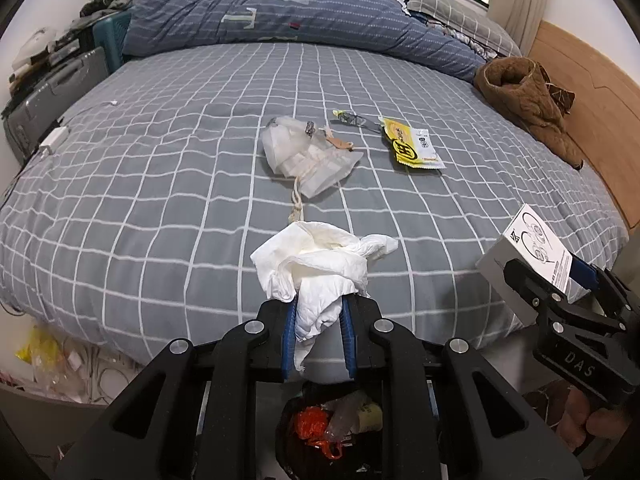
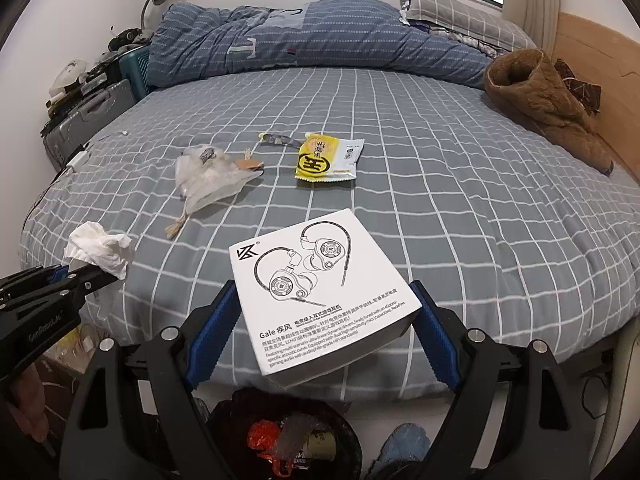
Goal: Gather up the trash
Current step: 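Carry the white tissue and earphone box down over the bin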
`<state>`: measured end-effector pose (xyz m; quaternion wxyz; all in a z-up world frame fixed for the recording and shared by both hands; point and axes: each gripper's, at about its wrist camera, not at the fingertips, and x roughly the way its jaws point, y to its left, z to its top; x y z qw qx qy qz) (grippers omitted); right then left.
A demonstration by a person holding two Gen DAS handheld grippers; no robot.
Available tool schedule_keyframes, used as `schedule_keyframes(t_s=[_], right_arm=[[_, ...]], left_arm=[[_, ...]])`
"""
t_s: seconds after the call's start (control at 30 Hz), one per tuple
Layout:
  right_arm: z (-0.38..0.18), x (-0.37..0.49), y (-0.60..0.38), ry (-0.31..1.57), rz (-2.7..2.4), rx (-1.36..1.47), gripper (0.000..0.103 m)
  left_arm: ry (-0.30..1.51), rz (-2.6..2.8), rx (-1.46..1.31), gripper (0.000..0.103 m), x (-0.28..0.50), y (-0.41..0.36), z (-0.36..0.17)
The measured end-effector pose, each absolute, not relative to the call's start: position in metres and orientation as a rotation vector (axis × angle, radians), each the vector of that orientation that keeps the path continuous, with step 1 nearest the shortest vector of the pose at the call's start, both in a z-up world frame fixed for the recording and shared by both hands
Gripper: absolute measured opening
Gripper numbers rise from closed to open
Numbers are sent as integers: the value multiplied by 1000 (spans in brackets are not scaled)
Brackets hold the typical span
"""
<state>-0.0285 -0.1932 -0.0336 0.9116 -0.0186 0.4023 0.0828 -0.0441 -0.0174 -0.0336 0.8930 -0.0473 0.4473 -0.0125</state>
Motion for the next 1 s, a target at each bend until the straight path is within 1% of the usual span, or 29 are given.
schedule_keyframes(t_s=[0.63,1.0], right_arm=[[-44,-104,-191,899,170,-35,80],[-47,-137,-196,942,154,-24,80]], left_arm=[[991,-37,-89,18,-106,-27,-50],[1020,-43,-97,18,-140,-30,-50]])
